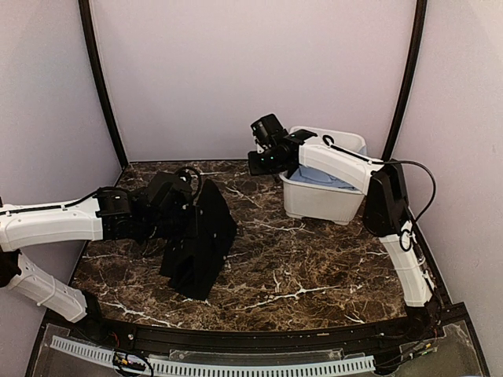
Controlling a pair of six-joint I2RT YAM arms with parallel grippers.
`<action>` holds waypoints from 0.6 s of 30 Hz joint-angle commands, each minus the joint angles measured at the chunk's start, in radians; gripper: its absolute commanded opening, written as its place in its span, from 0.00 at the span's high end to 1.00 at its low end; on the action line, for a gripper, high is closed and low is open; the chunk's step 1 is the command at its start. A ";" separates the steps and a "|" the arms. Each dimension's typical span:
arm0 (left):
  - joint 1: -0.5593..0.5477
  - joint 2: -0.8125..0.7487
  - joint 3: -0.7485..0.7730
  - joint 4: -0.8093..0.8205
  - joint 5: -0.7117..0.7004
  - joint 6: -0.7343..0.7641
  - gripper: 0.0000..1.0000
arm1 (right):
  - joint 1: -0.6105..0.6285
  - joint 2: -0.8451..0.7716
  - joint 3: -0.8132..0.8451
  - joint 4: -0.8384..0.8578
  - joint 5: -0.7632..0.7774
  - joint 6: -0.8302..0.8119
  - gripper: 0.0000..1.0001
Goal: Fold and stack the long sleeve shirts
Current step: Move the bin to the corner of the board.
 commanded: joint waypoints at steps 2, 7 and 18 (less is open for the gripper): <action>-0.003 -0.014 0.006 0.012 -0.003 -0.008 1.00 | -0.025 -0.005 -0.067 -0.124 0.209 0.027 0.62; -0.003 0.001 0.012 0.024 0.013 -0.004 1.00 | -0.084 -0.079 -0.205 -0.077 0.223 0.038 0.62; -0.004 0.003 0.007 0.030 0.028 -0.002 1.00 | -0.232 -0.203 -0.385 -0.005 0.216 0.015 0.59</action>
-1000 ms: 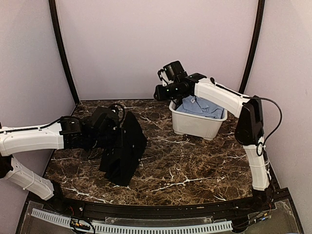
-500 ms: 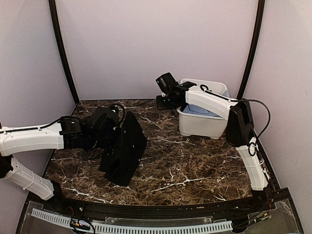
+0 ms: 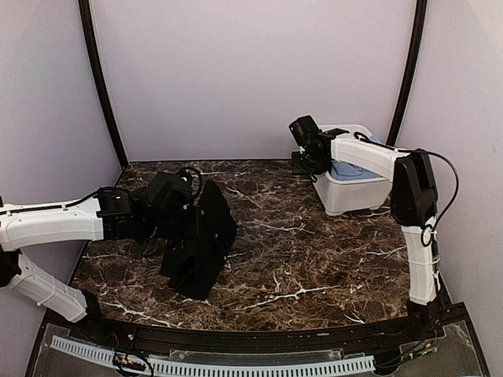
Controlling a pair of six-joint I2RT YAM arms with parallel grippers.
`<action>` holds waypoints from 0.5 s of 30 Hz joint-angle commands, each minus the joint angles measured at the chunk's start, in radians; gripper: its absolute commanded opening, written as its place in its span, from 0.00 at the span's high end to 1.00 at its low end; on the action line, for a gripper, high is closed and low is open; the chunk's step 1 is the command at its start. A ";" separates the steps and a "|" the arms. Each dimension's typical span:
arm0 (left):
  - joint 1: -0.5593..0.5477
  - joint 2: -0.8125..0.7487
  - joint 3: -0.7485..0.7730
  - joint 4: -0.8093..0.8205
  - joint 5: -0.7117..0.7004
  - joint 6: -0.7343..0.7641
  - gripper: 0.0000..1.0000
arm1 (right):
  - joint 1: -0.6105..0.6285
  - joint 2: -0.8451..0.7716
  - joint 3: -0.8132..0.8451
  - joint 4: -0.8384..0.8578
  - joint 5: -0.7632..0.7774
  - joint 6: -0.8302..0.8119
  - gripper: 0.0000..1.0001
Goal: Fold and stack the long sleeve shirts
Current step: Move the bin to the corner of the board.
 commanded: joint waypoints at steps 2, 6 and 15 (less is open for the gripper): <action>-0.003 0.002 0.009 0.022 0.016 0.001 1.00 | -0.095 -0.031 -0.071 -0.002 0.023 -0.011 0.59; -0.003 0.003 0.009 0.024 0.020 0.002 1.00 | -0.135 -0.027 -0.067 0.000 0.014 -0.014 0.58; -0.003 0.028 0.015 0.059 0.085 0.032 1.00 | -0.188 -0.045 -0.086 0.023 0.007 0.008 0.56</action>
